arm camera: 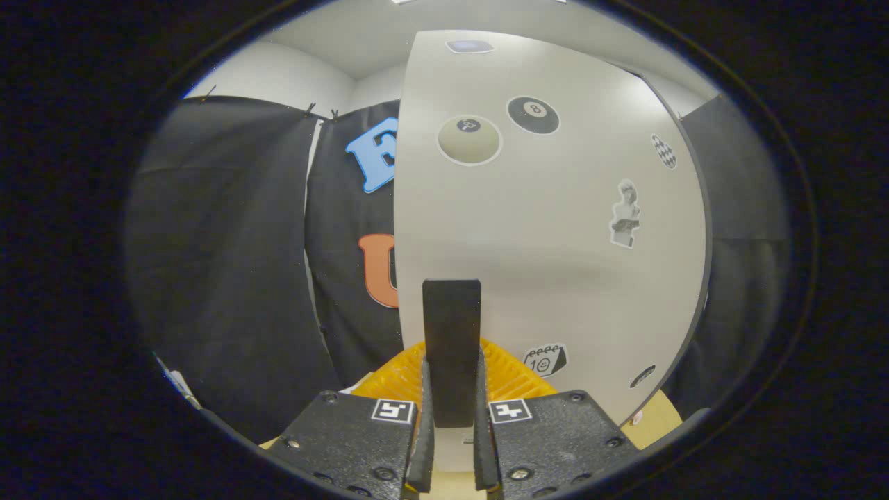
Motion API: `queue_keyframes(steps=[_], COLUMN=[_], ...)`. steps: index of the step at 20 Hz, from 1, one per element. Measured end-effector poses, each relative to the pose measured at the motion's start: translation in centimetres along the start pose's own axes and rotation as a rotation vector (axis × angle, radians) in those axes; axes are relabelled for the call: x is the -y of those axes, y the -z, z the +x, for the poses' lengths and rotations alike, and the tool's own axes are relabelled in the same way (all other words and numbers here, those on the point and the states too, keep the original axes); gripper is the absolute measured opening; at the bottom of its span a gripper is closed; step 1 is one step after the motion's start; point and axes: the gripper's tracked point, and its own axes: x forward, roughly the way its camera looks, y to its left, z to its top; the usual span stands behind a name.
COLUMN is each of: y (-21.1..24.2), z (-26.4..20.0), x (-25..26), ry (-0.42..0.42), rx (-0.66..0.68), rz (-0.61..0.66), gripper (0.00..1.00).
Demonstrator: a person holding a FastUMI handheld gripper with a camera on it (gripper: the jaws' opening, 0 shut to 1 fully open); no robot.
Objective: Open the shoe cabinet door, grab the shoes and put them into the shoe cabinet, then close the shoe cabinet door.
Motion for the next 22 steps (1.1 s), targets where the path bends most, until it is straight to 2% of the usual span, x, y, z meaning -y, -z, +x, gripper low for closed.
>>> queue_keyframes(steps=[7,11,16,22], y=[0.1,0.3,0.5,0.7], z=[-4.6,-6.8,-8.8,-10.6], x=[0.5,1.8,3.8,7.2], ry=[-0.109,-0.133,-0.102,0.018], rx=[-0.003,0.018,0.039,0.104], rz=[-0.003,-0.008,-0.048,-0.054], gripper=[0.25,0.25,0.25,0.21])
